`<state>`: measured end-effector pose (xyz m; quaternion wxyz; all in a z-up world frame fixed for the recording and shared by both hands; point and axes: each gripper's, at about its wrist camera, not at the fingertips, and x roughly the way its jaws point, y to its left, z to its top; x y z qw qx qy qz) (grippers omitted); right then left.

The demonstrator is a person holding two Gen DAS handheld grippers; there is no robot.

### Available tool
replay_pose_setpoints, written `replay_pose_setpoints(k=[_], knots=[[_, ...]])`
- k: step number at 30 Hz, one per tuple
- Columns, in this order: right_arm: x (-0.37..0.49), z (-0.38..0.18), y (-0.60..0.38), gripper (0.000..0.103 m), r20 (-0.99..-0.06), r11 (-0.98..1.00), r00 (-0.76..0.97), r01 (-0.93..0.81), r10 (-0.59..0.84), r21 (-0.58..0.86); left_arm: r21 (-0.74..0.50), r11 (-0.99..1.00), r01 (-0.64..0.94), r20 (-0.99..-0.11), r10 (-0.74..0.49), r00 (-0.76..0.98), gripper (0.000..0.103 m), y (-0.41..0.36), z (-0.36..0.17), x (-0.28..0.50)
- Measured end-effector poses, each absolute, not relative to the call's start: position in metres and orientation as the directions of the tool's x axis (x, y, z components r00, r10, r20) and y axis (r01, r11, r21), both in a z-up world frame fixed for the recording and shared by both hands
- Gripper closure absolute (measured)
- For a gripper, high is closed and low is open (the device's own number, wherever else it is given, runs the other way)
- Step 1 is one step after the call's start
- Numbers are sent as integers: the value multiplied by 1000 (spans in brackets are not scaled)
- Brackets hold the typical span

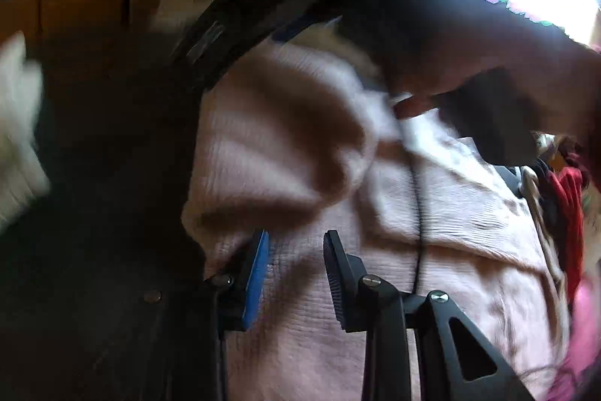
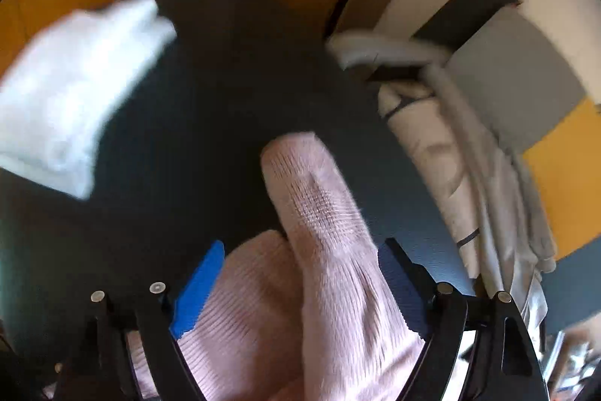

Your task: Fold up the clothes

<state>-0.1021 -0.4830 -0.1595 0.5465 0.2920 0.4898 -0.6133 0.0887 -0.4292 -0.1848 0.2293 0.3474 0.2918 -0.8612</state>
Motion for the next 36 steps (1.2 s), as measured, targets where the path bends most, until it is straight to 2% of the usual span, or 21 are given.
replay_pose_setpoints(k=[1, 2, 3, 7, 8, 12, 15, 19, 22, 26, 28, 29, 32, 36], knots=[[-108, -169, -488, 39, -904, 73, -243, 956, -352, -286, -371, -714, 594, -720, -182, -669, 73, -434, -186, 89], [-114, -171, -488, 74, -905, 57, -238, 960, -353, -274, -370, -715, 593, -720, -182, -669, 73, -434, -187, 89], [-119, -170, -488, 79, -903, 37, -225, 966, -366, -255, -368, -717, 592, -721, -183, -669, 73, -433, -187, 89], [-139, -139, -471, 85, -860, -53, -212, 976, -465, -211, -362, -721, 590, -721, -184, -668, 73, -432, -189, 88], [-144, -127, -464, 92, -841, -77, -224, 974, -492, -214, -360, -723, 590, -722, -185, -667, 72, -431, -189, 88], [-163, -80, -435, 92, -757, -172, -277, 961, -592, -217, -385, -714, 585, -720, -164, -675, 72, -435, -190, 89], [-182, -49, -397, 92, -706, -269, -324, 944, -630, -193, -337, -736, 587, -740, -179, -649, 72, -434, -184, 83], [-202, -35, -346, 92, -689, -384, -365, 913, -626, -136, -436, -644, 628, -732, -152, -664, 71, -449, -183, 85], [-225, -46, -295, 92, -699, -477, -381, 877, -605, -65, -466, -611, 640, -725, -152, -672, 71, -448, -188, 87], [-252, -86, -233, 91, -745, -575, -329, 813, -580, 89, -365, -677, 639, -728, -220, -649, 70, -428, -186, 79], [-266, -109, -204, 86, -759, -619, -288, 763, -584, 187, -326, -692, 644, -738, -239, -631, 70, -424, -184, 76], [-272, -119, -191, 81, -757, -639, -271, 731, -594, 239, -318, -694, 645, -739, -245, -628, 70, -424, -184, 74], [-277, -137, -145, 78, -715, -681, -261, 618, -648, 392, -296, -700, 650, -741, -261, -619, 70, -422, -185, 74], [-267, -145, -94, 74, -687, -736, -331, 506, -647, 450, -269, -707, 655, -744, -280, -607, 70, -421, -185, 64]])
